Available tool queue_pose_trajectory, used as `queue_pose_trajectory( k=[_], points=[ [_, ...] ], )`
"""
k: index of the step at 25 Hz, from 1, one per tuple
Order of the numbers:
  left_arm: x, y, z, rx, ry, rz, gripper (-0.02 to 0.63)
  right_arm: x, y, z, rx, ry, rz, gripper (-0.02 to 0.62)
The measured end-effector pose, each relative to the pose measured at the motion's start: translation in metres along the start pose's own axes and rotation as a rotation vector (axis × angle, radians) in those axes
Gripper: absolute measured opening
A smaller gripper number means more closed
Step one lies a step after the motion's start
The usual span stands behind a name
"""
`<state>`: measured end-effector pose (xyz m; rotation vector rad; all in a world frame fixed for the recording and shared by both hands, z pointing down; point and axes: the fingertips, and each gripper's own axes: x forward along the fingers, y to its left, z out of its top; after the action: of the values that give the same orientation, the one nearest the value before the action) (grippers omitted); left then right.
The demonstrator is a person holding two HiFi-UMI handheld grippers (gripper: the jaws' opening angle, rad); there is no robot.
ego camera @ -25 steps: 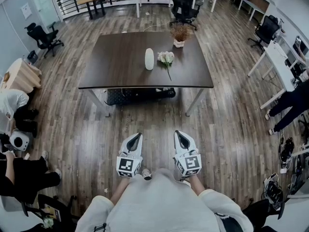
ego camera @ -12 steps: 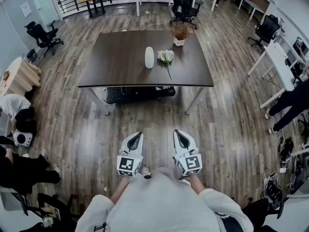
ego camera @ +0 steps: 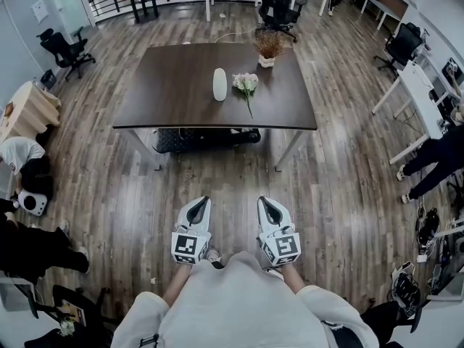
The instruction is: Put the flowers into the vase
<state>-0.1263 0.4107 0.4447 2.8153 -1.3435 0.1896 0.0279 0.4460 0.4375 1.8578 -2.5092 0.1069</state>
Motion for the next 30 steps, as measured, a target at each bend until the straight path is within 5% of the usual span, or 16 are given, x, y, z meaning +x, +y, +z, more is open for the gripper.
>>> queue_pose_trajectory(
  k=[17,30],
  points=[
    [0.050,-0.062,-0.006,-0.004,0.022,-0.012,0.008,-0.024,-0.067,-0.020,0.035,0.021,0.011,-0.003],
    [0.116,-0.038,-0.011,-0.017,0.008,-0.036,0.008,0.033,-0.096,-0.023,0.022,0.026,0.012,-0.003]
  ],
)
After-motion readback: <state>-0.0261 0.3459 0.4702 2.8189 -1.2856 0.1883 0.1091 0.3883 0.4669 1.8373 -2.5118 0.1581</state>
